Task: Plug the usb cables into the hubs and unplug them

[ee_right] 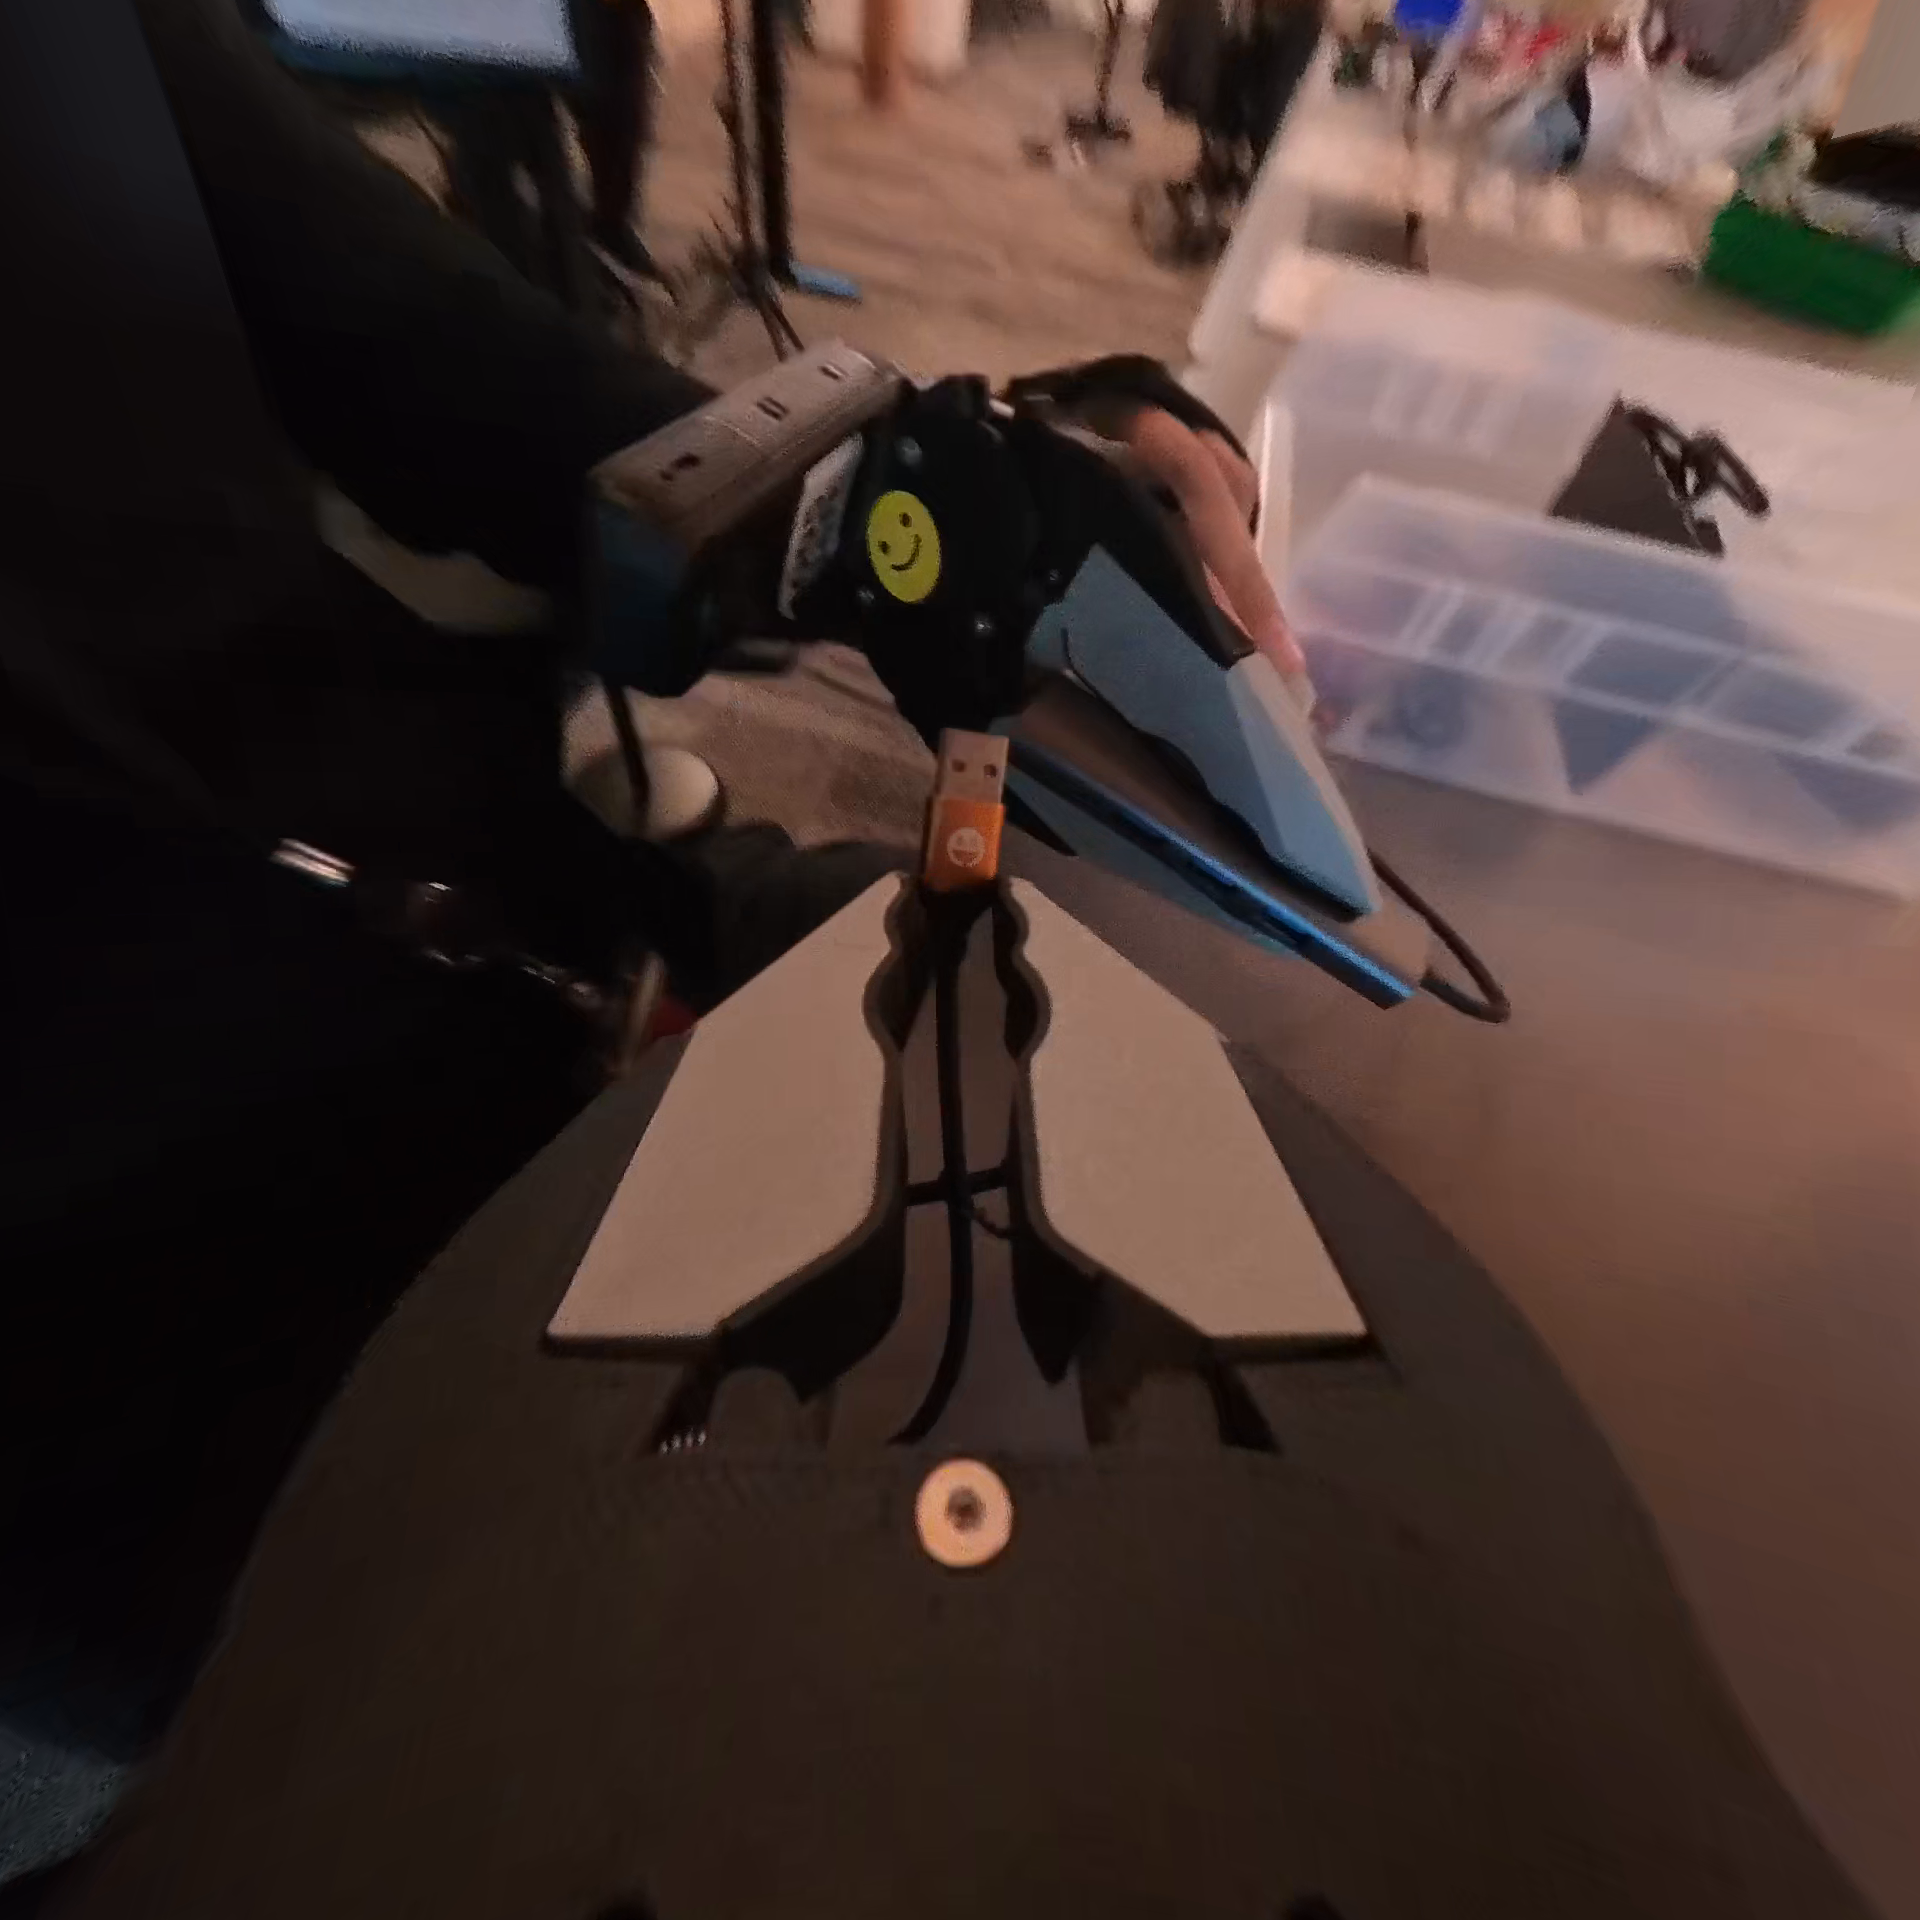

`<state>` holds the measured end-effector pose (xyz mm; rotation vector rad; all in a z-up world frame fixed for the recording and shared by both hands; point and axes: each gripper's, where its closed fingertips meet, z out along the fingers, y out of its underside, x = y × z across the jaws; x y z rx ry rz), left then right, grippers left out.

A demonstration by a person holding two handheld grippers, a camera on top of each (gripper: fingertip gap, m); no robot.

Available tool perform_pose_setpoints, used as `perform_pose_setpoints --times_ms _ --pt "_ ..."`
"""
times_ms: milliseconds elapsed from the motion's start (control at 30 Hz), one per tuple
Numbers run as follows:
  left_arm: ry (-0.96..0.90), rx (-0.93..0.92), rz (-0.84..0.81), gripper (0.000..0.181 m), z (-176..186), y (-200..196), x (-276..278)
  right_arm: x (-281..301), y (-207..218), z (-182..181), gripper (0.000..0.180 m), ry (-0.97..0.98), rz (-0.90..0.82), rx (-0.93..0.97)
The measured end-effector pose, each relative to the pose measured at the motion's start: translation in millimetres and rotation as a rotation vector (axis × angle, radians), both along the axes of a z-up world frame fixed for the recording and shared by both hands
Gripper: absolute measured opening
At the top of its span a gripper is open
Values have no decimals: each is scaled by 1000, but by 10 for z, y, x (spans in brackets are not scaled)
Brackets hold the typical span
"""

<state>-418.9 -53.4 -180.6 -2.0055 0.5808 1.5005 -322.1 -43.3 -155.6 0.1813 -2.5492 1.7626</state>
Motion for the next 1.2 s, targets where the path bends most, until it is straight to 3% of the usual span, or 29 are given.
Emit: perform_pose_setpoints --times_ms 133,267,800,1200 --pt "-2 47 -33 15 239 32 154 -19 85 87 11 -16 0 -38" --pt "25 18 1 15 249 -9 130 -25 68 81 11 -18 -10 -28" --pt "53 -45 12 15 102 31 92 -240 42 -197 11 -4 -368 407" --pt "175 -140 -23 15 -12 117 163 -284 98 -361 12 -4 -453 536"
